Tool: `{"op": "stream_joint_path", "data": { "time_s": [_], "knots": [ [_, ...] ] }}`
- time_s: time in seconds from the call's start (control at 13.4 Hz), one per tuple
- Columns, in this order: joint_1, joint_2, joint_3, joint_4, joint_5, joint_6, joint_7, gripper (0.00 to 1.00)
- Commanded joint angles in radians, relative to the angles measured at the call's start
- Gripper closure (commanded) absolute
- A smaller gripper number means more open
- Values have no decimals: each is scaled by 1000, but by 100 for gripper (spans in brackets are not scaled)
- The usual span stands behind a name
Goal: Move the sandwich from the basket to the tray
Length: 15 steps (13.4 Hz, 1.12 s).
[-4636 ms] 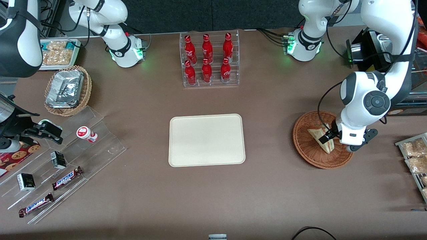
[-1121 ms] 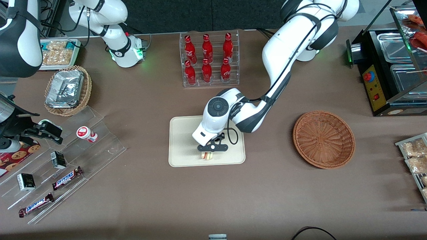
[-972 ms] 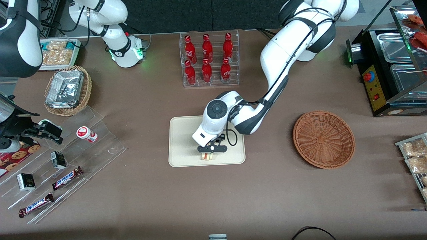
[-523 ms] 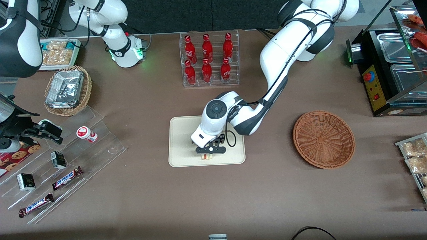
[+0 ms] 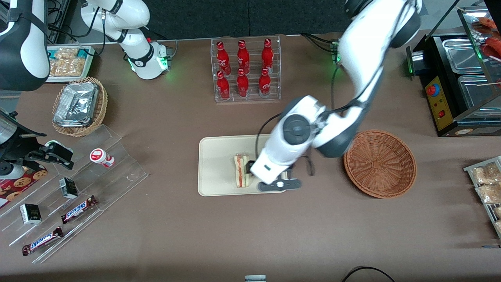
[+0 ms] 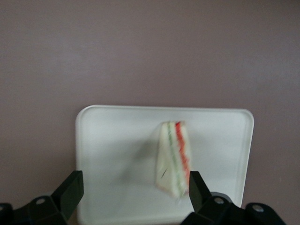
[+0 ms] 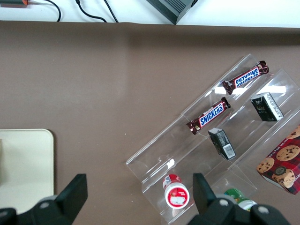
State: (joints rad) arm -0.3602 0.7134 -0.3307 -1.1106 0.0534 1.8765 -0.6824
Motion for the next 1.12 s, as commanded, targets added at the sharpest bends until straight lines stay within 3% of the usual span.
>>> {"op": "stream_joint_path", "data": {
  "time_s": [0.0,0.22,0.6,1.05],
  "knots": [
    [113,-231,-4,-237,-38,-45,131,1],
    [240,-466,-4,-493,-81,-42,291,1],
    [441,-696,2,-730,-135,-45,533,1],
    [503,-808,37,-762,-80,-128,656,0]
  ]
}}
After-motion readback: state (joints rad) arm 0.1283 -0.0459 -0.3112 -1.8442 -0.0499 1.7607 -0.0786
